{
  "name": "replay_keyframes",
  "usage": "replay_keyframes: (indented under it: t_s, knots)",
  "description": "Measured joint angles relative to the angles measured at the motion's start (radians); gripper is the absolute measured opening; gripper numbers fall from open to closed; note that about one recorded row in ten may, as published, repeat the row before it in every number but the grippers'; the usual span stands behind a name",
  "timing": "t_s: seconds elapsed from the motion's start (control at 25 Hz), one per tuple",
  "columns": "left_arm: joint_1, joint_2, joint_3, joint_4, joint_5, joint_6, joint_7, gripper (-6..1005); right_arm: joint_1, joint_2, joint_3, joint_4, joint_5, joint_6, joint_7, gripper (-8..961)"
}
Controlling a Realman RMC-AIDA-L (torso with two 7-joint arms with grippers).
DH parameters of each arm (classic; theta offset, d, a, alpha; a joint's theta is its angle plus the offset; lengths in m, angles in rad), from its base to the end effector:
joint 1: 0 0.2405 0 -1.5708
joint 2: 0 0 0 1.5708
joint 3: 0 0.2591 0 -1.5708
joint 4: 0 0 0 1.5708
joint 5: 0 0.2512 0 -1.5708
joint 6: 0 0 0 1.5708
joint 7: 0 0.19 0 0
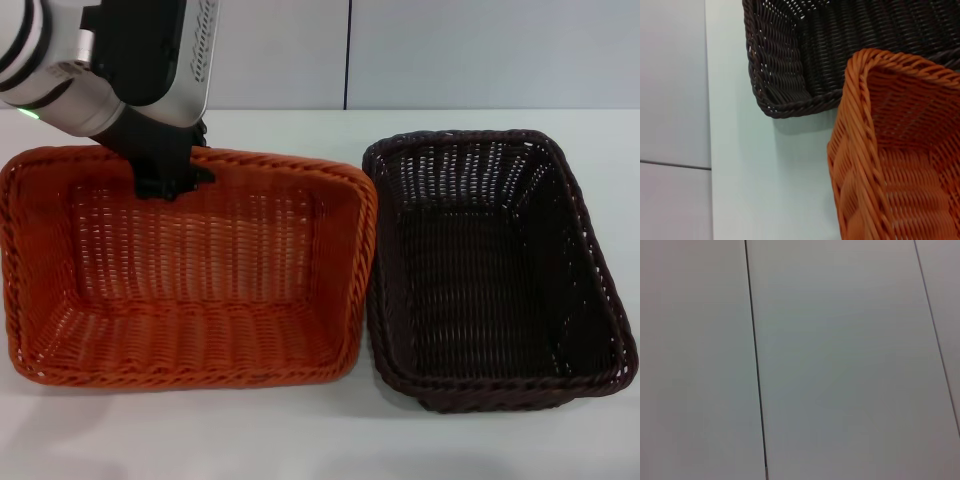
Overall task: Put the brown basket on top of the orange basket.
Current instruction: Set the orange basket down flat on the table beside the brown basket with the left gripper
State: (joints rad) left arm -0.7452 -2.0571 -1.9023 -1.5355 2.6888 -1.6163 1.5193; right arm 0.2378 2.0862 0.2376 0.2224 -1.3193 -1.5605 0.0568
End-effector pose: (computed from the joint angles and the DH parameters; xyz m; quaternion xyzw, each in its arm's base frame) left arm -0.1143 0.4464 0.0343 -0.9311 0.1903 0.2456 0.1910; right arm 0.4103 0.2858 0.0154 -0.5009 0.2534 0.3188 0.7637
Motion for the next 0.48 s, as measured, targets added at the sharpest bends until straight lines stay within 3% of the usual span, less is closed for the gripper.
replay_keyframes:
  t_s: [0.48]
  knots:
    - [-0.053, 0.000, 0.009, 0.146, 0.037, 0.075, -0.030, 137, 0.002, -0.003, 0.002, -0.002, 0.000, -0.001, 0.000, 813]
